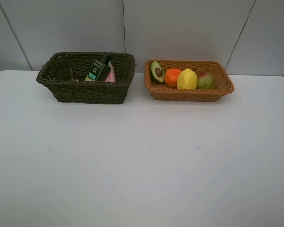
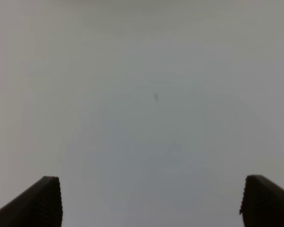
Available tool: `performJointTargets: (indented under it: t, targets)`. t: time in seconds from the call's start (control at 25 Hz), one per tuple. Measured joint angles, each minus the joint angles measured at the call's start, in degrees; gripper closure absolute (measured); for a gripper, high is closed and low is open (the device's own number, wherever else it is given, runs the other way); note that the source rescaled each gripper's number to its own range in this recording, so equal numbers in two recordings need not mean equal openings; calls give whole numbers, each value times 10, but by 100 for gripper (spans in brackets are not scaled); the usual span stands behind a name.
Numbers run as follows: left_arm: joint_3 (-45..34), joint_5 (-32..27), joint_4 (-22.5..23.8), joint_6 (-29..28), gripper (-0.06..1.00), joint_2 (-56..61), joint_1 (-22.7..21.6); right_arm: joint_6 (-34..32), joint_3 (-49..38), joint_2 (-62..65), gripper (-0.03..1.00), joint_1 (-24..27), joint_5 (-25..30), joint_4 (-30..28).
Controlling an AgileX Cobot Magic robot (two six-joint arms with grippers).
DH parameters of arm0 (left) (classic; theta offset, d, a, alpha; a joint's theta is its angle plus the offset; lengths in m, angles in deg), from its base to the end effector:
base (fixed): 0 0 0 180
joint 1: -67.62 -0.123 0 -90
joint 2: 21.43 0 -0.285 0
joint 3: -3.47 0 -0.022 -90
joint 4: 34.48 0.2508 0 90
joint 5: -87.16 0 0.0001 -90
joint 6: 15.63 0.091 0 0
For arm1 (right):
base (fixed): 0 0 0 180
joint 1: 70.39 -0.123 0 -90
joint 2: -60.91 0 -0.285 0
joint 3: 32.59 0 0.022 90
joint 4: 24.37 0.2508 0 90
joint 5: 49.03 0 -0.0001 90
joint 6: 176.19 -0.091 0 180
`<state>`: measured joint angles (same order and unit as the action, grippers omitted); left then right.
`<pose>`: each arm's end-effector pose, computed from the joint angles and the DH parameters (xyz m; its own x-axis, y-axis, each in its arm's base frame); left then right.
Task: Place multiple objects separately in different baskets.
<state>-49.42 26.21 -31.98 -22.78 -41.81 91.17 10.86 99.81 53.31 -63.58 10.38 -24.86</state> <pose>0.0306 -0.0095 0.2521 -0.6743 0.1812 -0.7159 0.3061 0.9508 -0.0477 -0.0065 0.0001 0.2839 -0.4260 -0.0771 -0.9014 0.0717 0.9904 -0.1186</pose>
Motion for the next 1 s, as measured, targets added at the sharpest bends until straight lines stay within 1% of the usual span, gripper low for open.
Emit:
performJointTargets:
  t: [0.16, 0.36, 0.56, 0.68, 0.92, 1.0]
  targets:
    - [-3, -1, -16, 0, -5, 47, 0, 0, 0, 0, -3, 0, 0, 0]
    - [-3, -1, -17, 0, -5, 94, 0, 0, 0, 0, -3, 0, 0, 0]
    - [-3, -1, -15, -5, -5, 103, -5, 0, 0, 0, -3, 0, 0, 0]
    - [-3, -1, -10, -11, -5, 103, -39, 0, 0, 0, -3, 0, 0, 0]
    - [-3, -1, -8, -12, -6, 103, -154, 0, 0, 0, -3, 0, 0, 0]
    - [-3, -1, -8, -12, -6, 103, -166, 0, 0, 0, -3, 0, 0, 0]
